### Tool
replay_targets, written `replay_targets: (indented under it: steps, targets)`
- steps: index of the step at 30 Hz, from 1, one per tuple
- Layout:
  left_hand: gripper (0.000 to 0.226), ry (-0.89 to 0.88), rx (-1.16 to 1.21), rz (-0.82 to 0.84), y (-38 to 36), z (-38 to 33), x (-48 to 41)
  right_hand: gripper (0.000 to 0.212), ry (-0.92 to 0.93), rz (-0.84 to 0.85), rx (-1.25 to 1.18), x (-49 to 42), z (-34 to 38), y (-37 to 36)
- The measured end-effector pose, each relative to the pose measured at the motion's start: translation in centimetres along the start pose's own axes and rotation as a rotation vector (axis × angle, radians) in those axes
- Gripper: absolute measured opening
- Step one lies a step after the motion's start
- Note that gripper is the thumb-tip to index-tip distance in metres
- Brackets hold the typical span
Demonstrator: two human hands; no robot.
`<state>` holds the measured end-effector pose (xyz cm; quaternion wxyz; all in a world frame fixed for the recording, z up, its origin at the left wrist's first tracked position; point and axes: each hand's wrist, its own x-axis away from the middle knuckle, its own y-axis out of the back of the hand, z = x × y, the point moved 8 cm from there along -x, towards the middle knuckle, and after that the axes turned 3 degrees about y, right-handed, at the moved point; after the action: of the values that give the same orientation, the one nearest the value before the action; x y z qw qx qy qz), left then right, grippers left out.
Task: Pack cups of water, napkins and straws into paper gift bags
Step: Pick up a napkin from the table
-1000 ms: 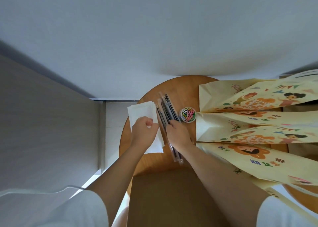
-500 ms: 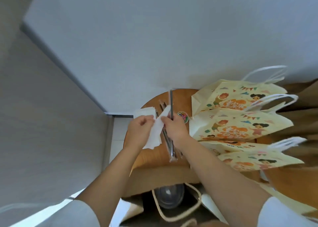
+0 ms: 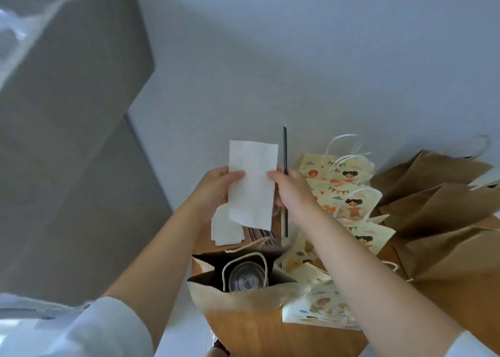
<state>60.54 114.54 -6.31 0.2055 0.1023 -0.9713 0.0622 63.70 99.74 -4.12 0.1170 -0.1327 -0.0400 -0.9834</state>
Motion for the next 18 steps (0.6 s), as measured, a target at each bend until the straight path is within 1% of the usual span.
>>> replay_targets:
  steps: [2, 4, 6, 9, 11, 13, 16, 18]
  targets:
    - [0.006, -0.086, -0.095, -0.082, -0.1, -1.7, 2.4, 0.023, 0.105, -0.103, 0.082, 1.8, 1.4, 1.3]
    - [0.010, -0.167, -0.187, -0.164, -0.1, -3.1, 4.3, 0.026, 0.202, -0.142, 0.116, 3.9, 2.8, 2.1]
    - [0.017, -0.231, -0.297, -0.233, -0.5, -4.1, 5.6, 0.029, 0.256, -0.086, 0.116, 5.9, 3.9, 1.8]
    - [0.016, -0.315, -0.417, -0.279, -1.9, -5.3, 7.2, 0.050, 0.282, 0.009, 0.238, 7.4, 4.1, 0.6]
    - [0.015, -0.357, -0.435, -0.228, -3.6, -5.5, 8.2, 0.058, 0.251, 0.026, 0.346, 7.5, 3.4, -0.1]
    - [0.008, -0.371, -0.375, -0.124, -5.3, -5.0, 9.2, 0.060, 0.204, 0.000, 0.383, 7.7, 2.9, -0.2]
    - [0.013, -0.328, -0.146, 0.054, -7.0, -3.8, 10.8, 0.061, 0.204, -0.058, 0.324, 8.2, 2.7, 0.6]
    - [0.018, -0.315, -0.122, 0.142, -7.6, -3.2, 11.6, 0.063, 0.201, -0.097, 0.333, 8.2, 2.5, 1.1]
